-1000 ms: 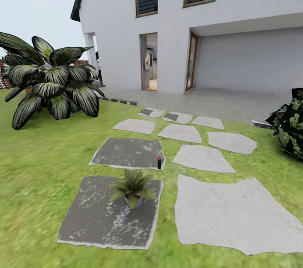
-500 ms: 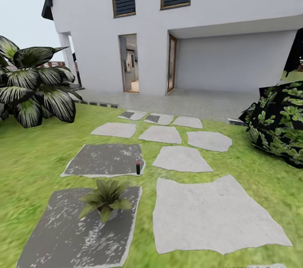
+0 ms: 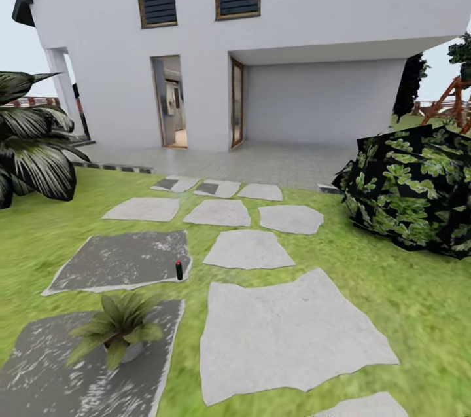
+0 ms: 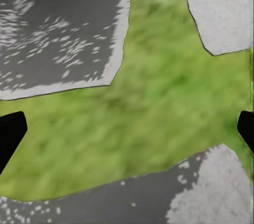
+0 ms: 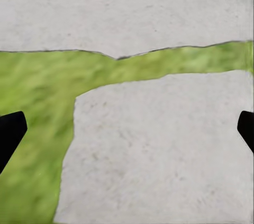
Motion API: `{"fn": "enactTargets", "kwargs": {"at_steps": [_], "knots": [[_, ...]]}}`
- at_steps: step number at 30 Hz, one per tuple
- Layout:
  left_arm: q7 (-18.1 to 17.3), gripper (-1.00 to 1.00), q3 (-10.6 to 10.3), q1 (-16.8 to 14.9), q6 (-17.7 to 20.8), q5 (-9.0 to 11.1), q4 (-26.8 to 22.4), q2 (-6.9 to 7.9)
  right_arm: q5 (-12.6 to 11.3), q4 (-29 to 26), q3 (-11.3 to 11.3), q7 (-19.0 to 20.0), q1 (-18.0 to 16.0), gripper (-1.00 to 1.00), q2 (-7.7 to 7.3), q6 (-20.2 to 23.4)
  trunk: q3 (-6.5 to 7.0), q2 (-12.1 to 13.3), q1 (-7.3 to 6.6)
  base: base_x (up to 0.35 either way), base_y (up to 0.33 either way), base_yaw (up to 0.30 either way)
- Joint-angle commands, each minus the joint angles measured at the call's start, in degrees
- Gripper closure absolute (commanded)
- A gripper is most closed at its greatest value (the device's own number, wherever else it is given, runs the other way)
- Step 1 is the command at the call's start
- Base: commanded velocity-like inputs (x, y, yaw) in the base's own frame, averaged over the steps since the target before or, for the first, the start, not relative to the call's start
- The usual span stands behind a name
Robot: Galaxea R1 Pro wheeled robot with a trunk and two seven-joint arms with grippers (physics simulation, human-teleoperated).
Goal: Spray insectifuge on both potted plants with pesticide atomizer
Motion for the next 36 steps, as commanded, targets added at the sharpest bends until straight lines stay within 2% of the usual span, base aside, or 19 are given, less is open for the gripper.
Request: {"fn": "enactTargets", "kwargs": {"at_steps": [1,6,14,21,36], "knots": [[0.05,-1.00,0.10,-0.02,-0.18,0.03,0.02,0.01,0.15,0.06,0.03,0.03,-0.05,-1.00,-0.01,-0.18,-0.02,-0.03,-0.01,0.043,-0.110,-0.247],[0.05,-1.00,0.39,-0.02,-0.18,0.14,0.02,0.05,0.15,0.06,0.03,0.03,-0.06,-1.00,-0.01,-0.18,0.13,-0.03,-0.01,0.077,-0.070,-0.217],[0.05,-1.00,0.71,-0.02,-0.23,0.19,0.02,0.05,0.15,0.06,0.03,0.03,-0.05,-1.00,-0.01,-0.18,0.17,-0.03,-0.01,0.144,-0.214,-0.032],[0.05,-1.00,0.69,-0.02,-0.26,0.10,0.02,0.05,0.15,0.06,0.03,0.03,-0.06,-1.00,-0.01,-0.20,0.17,-0.03,-0.01,0.297,-0.126,-0.001],[0.05,-1.00,0.64,-0.02,-0.27,0.19,0.02,0.06,0.15,0.06,0.03,0.00,-0.06,-1.00,-0.01,-0.19,0.17,-0.03,-0.01,0.339,-0.004,0.000]]}}
